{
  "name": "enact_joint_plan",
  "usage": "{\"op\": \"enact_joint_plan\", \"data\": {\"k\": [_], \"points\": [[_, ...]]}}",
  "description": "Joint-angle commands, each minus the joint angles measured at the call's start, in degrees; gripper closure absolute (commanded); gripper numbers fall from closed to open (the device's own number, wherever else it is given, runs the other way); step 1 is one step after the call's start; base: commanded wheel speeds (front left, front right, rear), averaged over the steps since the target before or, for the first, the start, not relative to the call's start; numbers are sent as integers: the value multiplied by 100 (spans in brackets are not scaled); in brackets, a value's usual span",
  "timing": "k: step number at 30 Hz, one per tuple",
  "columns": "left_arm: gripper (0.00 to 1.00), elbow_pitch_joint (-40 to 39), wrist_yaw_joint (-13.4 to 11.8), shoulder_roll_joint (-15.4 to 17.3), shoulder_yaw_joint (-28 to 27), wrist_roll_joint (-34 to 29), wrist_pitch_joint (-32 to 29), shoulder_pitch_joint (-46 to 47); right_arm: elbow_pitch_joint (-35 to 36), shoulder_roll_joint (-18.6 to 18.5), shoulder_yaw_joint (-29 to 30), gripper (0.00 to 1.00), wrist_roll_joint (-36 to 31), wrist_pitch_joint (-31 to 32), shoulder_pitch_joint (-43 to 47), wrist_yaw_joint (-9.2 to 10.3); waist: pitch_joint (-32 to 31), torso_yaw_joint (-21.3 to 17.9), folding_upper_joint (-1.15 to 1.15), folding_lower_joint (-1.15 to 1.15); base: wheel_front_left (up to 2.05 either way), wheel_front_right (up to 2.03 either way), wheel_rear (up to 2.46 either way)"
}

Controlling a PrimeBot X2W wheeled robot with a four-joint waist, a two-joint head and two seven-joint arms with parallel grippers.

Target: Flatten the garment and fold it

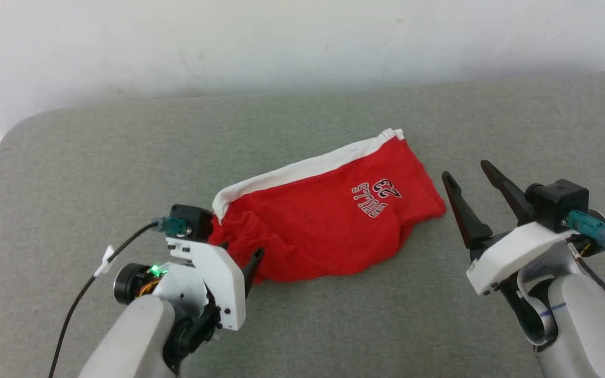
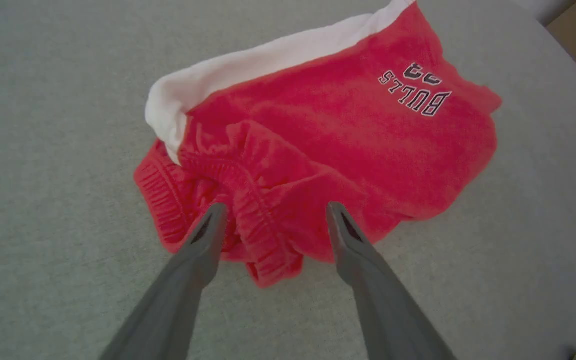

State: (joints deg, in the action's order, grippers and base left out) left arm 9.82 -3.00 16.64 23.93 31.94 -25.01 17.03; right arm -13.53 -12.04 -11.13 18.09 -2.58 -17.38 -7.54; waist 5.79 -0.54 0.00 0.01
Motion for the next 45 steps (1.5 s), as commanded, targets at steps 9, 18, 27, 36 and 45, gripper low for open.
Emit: {"op": "enact_joint_plan", "data": {"k": [9, 18, 27, 36, 45], "points": [[0, 1097, 198, 19, 314, 24, -788, 681, 1041, 218, 313, 0, -186, 521, 482, 5, 324, -318, 0, -1, 0, 0, 0], [100, 2153, 516, -265, 746, 134, -1302, 698, 1344, 387, 617, 0, -182, 549, 554, 5, 408, -374, 0, -1, 0, 0, 0], [100, 1972, 520, -326, 606, 212, -618, 584, 435, 127, 818, 0, 360, 2017, 104, 5, 284, -178, 0, -1, 0, 0, 0], [100, 917, 451, -314, 588, 56, -121, 666, -1286, 6, 825, 0, 831, 3414, -1027, 5, 548, 374, 0, -1, 0, 0, 0], [100, 141, 443, -348, 711, -87, 36, 780, -2896, 137, 760, 0, 773, 3785, -2071, 5, 902, 738, 0, -1, 0, 0, 0]]}}
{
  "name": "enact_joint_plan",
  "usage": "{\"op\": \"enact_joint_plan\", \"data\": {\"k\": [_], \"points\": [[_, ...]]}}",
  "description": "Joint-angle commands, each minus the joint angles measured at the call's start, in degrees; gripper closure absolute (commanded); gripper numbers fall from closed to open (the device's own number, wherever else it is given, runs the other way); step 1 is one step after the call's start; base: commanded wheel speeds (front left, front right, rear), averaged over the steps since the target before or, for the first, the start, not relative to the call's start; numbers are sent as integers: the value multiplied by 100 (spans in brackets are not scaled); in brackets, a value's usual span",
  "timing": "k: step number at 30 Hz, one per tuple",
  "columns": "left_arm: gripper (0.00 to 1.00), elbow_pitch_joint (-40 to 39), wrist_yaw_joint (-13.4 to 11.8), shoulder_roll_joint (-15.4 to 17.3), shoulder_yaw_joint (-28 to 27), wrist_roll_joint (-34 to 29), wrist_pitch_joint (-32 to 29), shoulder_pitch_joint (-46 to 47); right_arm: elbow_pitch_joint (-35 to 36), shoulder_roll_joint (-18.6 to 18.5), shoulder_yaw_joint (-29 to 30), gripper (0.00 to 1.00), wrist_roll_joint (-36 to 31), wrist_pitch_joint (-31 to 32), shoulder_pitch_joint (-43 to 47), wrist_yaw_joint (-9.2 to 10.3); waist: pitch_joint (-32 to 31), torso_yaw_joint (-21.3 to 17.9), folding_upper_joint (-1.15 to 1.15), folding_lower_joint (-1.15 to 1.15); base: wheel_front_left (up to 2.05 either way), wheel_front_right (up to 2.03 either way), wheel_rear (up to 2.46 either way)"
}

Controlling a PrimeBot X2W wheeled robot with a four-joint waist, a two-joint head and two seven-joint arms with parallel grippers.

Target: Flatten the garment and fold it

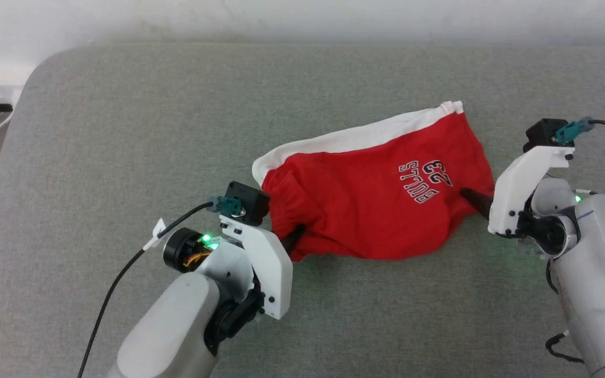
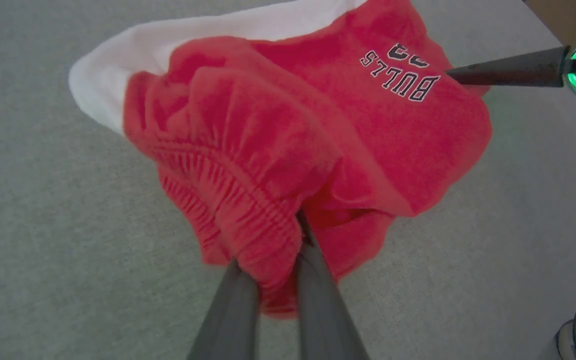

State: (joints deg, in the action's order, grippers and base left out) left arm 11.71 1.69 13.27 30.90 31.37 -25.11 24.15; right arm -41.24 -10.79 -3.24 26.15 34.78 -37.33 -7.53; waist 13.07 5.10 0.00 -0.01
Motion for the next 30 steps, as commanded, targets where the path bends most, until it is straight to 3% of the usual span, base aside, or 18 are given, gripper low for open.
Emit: {"op": "enact_joint_plan", "data": {"k": [1, 3, 6, 7, 10, 14, 23, 30], "points": [[100, -85, -23, -9, 23, -31, 55, 65, -291, 22, -74, 0, -35, 133, -126, 4, 198, 193, 0, 1, 0, 0, 0], [100, -133, -21, -4, 33, -26, 73, 49, -595, 60, -142, 0, 42, 327, -178, 4, 218, 223, 0, 1, 0, 0, 0], [100, -148, -72, 14, 7, -7, 84, 6, -946, 137, -176, 80, 247, 659, -195, 4, 222, 240, 0, 1, 0, 0, 0], [100, -138, -80, 30, 10, -6, 74, -10, -1027, 133, -230, 100, 273, 773, -184, 4, 206, 240, 0, 1, 0, 0, 0], [100, -114, -96, 62, 10, 21, 57, -70, -1085, 104, -353, 100, 409, 924, -163, 4, 112, 210, 0, 1, 0, 0, 0], [100, -79, -104, 136, 2, 60, 19, -145, -783, -36, -501, 100, 660, 655, -69, 4, -118, 172, 0, 1, 0, 0, 0], [100, -220, -282, 459, -245, 260, -54, -555, 1035, -573, -1225, 100, 1163, 276, 801, 4, -637, -266, 0, 1, 0, 0, 0], [100, -333, -370, 634, -206, 357, -225, -1033, 2076, -743, -1269, 100, 1108, 218, 1934, 4, -798, -565, 0, 1, 0, 0, 0]]}}
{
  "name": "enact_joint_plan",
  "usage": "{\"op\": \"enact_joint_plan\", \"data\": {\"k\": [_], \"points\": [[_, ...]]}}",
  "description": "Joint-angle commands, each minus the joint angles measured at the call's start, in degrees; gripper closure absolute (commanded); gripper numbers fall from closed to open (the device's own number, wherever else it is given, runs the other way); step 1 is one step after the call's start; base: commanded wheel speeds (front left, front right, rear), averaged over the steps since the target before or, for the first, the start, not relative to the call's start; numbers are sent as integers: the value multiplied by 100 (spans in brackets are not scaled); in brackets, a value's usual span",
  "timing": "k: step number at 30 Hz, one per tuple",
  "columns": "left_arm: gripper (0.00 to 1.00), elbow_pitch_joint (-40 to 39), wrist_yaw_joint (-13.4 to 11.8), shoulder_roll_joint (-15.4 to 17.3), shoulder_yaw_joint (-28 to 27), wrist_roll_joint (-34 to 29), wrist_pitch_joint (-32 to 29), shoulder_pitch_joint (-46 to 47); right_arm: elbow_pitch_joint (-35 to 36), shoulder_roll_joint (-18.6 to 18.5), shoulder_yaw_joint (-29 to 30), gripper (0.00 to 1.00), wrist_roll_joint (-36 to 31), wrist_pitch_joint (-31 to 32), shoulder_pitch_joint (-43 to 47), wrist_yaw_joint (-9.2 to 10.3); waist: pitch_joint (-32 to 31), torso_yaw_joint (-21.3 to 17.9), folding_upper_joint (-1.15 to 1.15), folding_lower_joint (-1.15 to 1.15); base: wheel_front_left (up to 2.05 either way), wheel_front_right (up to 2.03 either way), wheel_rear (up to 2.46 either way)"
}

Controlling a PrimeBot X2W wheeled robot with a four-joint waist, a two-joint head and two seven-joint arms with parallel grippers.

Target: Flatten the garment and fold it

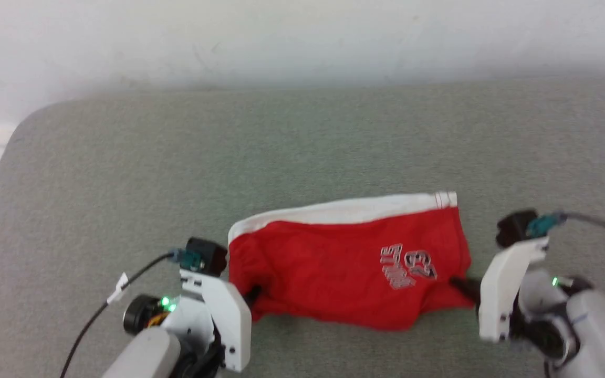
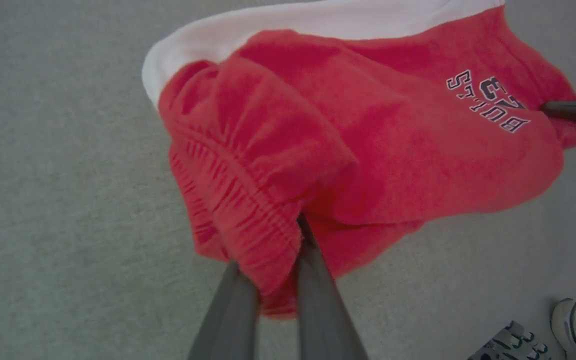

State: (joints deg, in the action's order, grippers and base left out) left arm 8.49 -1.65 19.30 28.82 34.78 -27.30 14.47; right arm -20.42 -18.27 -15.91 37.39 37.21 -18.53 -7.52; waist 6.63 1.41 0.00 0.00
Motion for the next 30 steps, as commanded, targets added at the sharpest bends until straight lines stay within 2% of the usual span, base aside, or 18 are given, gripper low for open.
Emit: {"op": "enact_joint_plan", "data": {"k": [1, 5, 6, 7, 8, 9, 14, 21, 26, 30], "points": [[100, -4, -54, 41, 20, 41, -48, -154, 126, 50, 20, 100, -9, -25, 263, 3, -163, -238, 0, 0, 0, 0, 0], [100, 115, -210, 82, 2, 131, -147, -468, 452, 219, 158, 100, -225, -174, 908, 3, -219, -399, 0, 0, 0, 0, 0], [100, 143, -225, 75, -3, 183, -177, -538, 478, 279, 219, 69, -294, -233, 1021, 3, -229, -421, 0, 0, 0, 0, 0], [100, 167, -236, 71, -5, 223, -202, -596, 479, 361, 284, 17, -333, -254, 1129, 3, -236, -438, 0, 0, 0, 0, 0], [64, 180, -268, 54, -31, 257, -183, -642, 506, 437, 313, 0, -360, -275, 1216, 3, -246, -447, 0, 0, 0, 0, 0], [0, 196, -311, 30, -56, 286, -159, -688, 555, 503, 363, 0, -389, -368, 1281, 3, -266, -452, 0, 0, 0, 0, 0], [0, 118, -484, -83, -252, 386, 231, -934, 855, 736, 656, 0, -817, -1150, 1552, 3, -384, -416, 0, 0, 0, 0, 0], [0, -304, -814, -481, -799, 451, 1605, -1327, 1071, 1129, 1118, 0, -1389, -1747, 1801, 3, -571, -267, 0, 0, 0, 0, 0], [0, -527, -998, -535, -979, 86, 2499, -1342, 1116, 1219, 1583, 0, -1534, -1712, 1721, 3, -520, -14, 0, 0, 0, 0, 0], [0, -501, -1112, -504, -1167, -283, 3368, -1226, 934, 1212, 1890, 0, -1471, -1277, 1567, 3, -451, 191, 0, 0, 0, 0, 0]]}}
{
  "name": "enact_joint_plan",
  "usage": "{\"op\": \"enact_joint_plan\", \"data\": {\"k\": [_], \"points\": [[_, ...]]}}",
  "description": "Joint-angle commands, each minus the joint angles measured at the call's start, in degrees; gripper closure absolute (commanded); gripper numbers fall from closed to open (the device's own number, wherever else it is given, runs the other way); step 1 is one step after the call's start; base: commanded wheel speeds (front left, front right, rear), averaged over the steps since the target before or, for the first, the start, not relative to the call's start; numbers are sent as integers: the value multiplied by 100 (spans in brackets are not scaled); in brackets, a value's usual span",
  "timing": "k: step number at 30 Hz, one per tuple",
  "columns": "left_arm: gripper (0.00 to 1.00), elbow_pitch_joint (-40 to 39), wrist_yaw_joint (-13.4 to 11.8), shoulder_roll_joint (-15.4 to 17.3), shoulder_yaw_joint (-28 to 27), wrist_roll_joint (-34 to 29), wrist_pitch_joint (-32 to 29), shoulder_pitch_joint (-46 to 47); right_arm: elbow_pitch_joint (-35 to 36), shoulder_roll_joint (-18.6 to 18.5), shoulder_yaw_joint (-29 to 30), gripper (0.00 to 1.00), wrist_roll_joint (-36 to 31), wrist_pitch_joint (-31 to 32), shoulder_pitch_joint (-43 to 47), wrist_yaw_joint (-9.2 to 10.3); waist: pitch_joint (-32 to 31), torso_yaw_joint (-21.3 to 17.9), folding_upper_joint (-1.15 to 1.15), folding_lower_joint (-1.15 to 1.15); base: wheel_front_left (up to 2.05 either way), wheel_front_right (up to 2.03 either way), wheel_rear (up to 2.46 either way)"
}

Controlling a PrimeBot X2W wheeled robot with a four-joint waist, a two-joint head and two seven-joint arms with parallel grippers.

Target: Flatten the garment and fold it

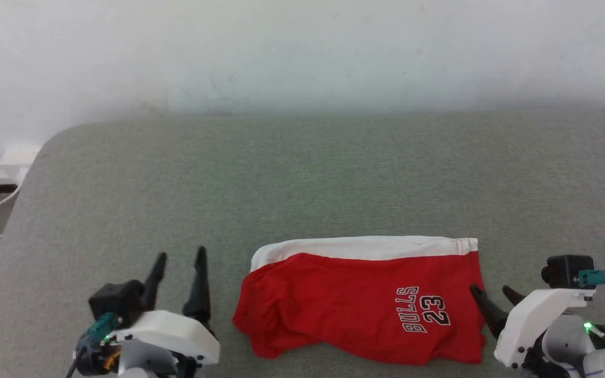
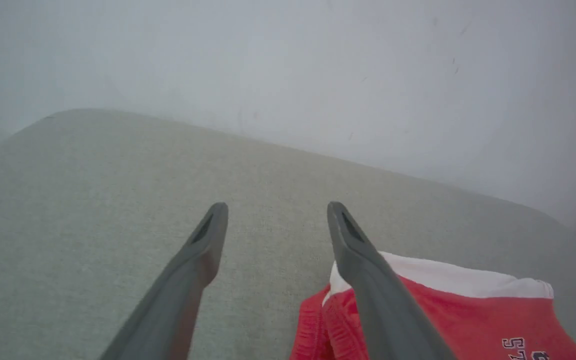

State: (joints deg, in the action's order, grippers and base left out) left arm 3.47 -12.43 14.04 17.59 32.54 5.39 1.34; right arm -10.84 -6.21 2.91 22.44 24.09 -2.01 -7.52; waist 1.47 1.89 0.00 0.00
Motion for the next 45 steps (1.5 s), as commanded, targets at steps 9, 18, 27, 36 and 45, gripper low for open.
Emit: {"op": "enact_joint_plan", "data": {"k": [9, 18, 27, 36, 45], "points": [[0, 265, 95, 216, -284, -798, 943, 325, -725, -209, 195, 0, -217, 913, -599, 3, 227, 426, 0, 0, 0, 0, 0], [0, 134, 423, 52, -471, -1177, 959, 261, -1861, -22, 121, 73, -60, 1776, -880, 3, 320, 518, 0, 0, 0, 0, 0], [0, 267, 585, -43, -510, -1354, 960, 108, -1703, -127, -154, 100, 192, 1683, -1045, 3, 184, 476, 0, 0, 0, 0, 0], [0, 286, 595, -84, -565, -1376, 960, -31, -840, -609, -98, 100, 179, 1440, -957, 3, 20, 369, 0, 0, 0, 0, 0], [0, 312, 617, -123, -592, -1361, 961, -79, -96, -806, 662, 100, 37, 1708, -700, 3, -46, 242, 0, 0, 0, 0, 0]]}}
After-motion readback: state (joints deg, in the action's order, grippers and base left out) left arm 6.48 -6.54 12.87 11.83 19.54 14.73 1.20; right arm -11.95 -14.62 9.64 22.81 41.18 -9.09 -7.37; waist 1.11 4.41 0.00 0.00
